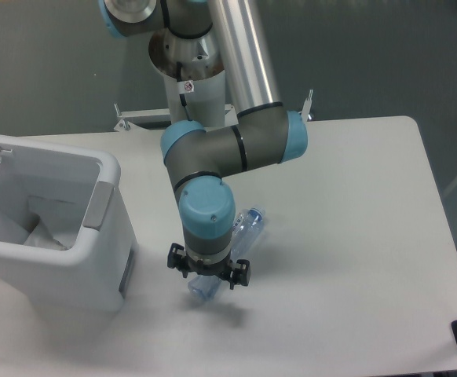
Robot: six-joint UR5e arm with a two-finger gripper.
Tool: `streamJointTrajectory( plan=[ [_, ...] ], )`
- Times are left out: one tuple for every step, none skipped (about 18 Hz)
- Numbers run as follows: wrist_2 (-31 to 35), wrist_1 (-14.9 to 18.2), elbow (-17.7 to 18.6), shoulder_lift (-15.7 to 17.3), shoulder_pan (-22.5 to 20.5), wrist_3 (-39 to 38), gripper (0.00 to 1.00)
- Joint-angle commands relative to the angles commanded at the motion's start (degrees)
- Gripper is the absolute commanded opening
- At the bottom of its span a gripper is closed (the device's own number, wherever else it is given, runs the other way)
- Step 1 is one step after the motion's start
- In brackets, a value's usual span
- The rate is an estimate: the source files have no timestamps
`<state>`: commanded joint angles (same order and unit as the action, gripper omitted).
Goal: Place the trash in the trash can
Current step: 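Close the gripper around the bottle's middle and lift it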
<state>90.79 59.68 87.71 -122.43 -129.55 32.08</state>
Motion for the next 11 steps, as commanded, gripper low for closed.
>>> streamJointTrajectory(
  plan=[
    [0.35,0.00,0.09,-0.26,0.26,0.09,1.00],
    [0.35,0.09,0.09,-0.44,0.53,0.09,1.00],
    [0.53,0.09,0.18,-0.62,0.70,0.09,1.00],
    [1.14,0.00,0.18,-1.05,0.79,0.09,1.00],
    [2.01,0.00,-0.08,-1.41,0.79,0.09,1.00],
    [2.98,0.00,-0.09,-1.76,0.97,0.09,1.00],
    [3.69,0.00,-0.17,-2.11,1.40,0.09,1.00],
    [3.95,0.00,-0.17,-2.11,1.58,0.09,1.00],
    [3.96,0.00,-0.17,-2.20,1.58,0.09,1.00],
    [4.04,0.00,-0.17,-2.37,1.58,0.09,0.98],
    [4.04,-0.09,-0.26,-2.46,1.67,0.00,0.94]
  ],
)
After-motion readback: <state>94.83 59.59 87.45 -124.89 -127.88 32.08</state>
